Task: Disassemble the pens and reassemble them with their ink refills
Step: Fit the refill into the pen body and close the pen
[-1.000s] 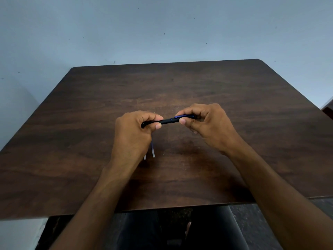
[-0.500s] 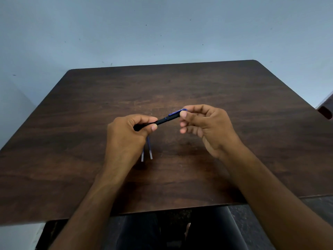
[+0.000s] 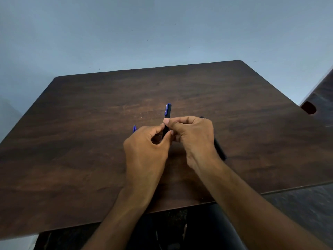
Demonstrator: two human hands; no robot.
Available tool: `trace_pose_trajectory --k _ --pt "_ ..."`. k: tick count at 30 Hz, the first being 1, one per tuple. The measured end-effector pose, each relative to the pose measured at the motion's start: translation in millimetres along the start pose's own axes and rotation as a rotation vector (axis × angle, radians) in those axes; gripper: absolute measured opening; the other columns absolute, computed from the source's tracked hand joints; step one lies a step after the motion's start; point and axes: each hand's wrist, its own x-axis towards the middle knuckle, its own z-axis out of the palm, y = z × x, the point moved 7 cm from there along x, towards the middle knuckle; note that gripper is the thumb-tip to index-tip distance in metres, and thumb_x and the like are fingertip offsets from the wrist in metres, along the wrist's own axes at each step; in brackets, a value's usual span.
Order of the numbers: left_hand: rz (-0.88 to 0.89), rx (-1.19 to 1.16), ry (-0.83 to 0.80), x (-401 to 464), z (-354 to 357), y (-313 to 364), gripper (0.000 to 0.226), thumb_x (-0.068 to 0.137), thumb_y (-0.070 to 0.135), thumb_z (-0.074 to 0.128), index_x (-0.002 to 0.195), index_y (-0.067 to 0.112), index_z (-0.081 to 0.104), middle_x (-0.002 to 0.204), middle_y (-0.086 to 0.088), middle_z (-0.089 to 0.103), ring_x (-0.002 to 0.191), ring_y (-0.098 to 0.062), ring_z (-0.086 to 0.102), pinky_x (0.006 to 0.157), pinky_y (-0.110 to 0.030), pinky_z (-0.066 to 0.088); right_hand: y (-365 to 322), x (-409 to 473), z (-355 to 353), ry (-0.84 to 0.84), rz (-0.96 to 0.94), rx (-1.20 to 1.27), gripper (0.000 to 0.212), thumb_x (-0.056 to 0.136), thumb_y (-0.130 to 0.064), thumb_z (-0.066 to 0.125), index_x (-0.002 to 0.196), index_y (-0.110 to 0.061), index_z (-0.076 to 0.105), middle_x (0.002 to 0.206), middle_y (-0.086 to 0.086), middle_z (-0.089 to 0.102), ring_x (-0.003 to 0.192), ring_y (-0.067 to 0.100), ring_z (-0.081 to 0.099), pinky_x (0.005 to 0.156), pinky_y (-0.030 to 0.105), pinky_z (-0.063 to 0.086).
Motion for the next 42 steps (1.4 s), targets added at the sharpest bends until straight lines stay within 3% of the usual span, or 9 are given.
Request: trace_pose_trajectory --k 5,11,15,18,25,28,32,37,42 --pt "0.044 -0.018 -0.14 2 20 5 0.022 0.085 0.029 0.076 0.106 0.023 0.078 0.095 0.013 0.076 0.086 0.005 0.066 0.075 -0.005 0.047 -19 11 -27 0.038 -0.097 -0.276 0.012 0.076 -0.012 0.086 0.071 -0.007 0.077 0.059 0.008 0.074 0.047 0.015 0.065 0.054 0.028 0.055" --pt "-0.083 -0.001 -0.34 27 46 -10 0.009 0.083 0.033 0.077 0.092 0.031 0.08 0.083 0.037 0.064 0.081 0.021 0.061 0.067 0.003 0.041 -37 12 -57 0.133 -0.282 -0.819 0.022 0.081 -0.024 0.083 0.061 -0.021 0.073 0.051 -0.006 0.066 0.052 -0.001 0.066 0.044 0.011 0.048" --pt "-0.135 0.054 -0.366 32 59 -11 0.002 0.082 0.035 0.078 0.084 0.035 0.078 0.071 0.034 0.065 0.069 0.023 0.058 0.055 0.003 0.037 -24 23 -63 0.086 -0.148 -1.093 0.011 0.087 -0.027 0.078 0.085 -0.016 0.079 0.08 0.002 0.071 0.072 0.015 0.069 0.066 0.033 0.062" --pt "-0.154 0.053 -0.37 32 68 -12 0.003 0.082 0.033 0.079 0.085 0.031 0.079 0.061 0.029 0.059 0.068 0.03 0.051 0.054 0.007 0.034 -19 25 -60 0.099 -0.158 -1.237 0.016 0.091 -0.028 0.073 0.099 -0.015 0.074 0.077 -0.003 0.055 0.068 0.011 0.054 0.058 0.029 0.049" --pt "-0.161 0.068 -0.4 27 75 -15 0.005 0.083 0.031 0.078 0.087 0.03 0.078 0.063 0.029 0.055 0.068 0.036 0.045 0.058 0.011 0.031 -24 17 -53 0.106 -0.285 -1.363 0.021 0.092 -0.032 0.071 0.1 -0.013 0.073 0.088 0.001 0.057 0.067 0.009 0.044 0.055 0.023 0.036" --pt "-0.16 0.07 -0.395 26 73 -17 0.005 0.083 0.032 0.078 0.087 0.03 0.078 0.063 0.028 0.056 0.069 0.035 0.047 0.057 0.01 0.032 -35 14 -56 0.152 -0.384 -1.365 0.028 0.088 -0.036 0.075 0.097 -0.01 0.073 0.093 0.001 0.05 0.082 0.012 0.044 0.067 0.026 0.038" --pt "-0.175 0.049 -0.368 26 67 -17 0.002 0.083 0.03 0.079 0.085 0.029 0.079 0.058 0.028 0.057 0.063 0.026 0.054 0.05 0.005 0.035 -41 17 -64 0.195 -0.349 -1.401 0.046 0.083 -0.048 0.077 0.067 -0.014 0.05 0.091 0.003 0.04 0.084 0.017 0.043 0.07 0.03 0.038" --pt "-0.223 0.026 -0.3 26 57 -22 0.002 0.083 0.029 0.079 0.081 0.028 0.08 0.049 0.026 0.058 0.048 0.013 0.058 0.039 -0.003 0.035 -24 30 -61 0.124 -0.187 -1.393 0.055 0.084 -0.045 0.077 0.062 -0.02 0.034 0.084 0.008 0.054 0.078 0.022 0.055 0.059 0.032 0.041" --pt "-0.143 0.047 -0.27 30 47 -24 0.003 0.085 0.031 0.077 0.085 0.03 0.079 0.064 0.03 0.059 0.065 0.021 0.058 0.052 0.002 0.039 -21 30 -56 0.116 -0.192 -1.34 0.048 0.089 -0.037 0.074 0.065 -0.019 0.036 0.087 0.008 0.057 0.074 0.02 0.055 0.046 0.024 0.033"
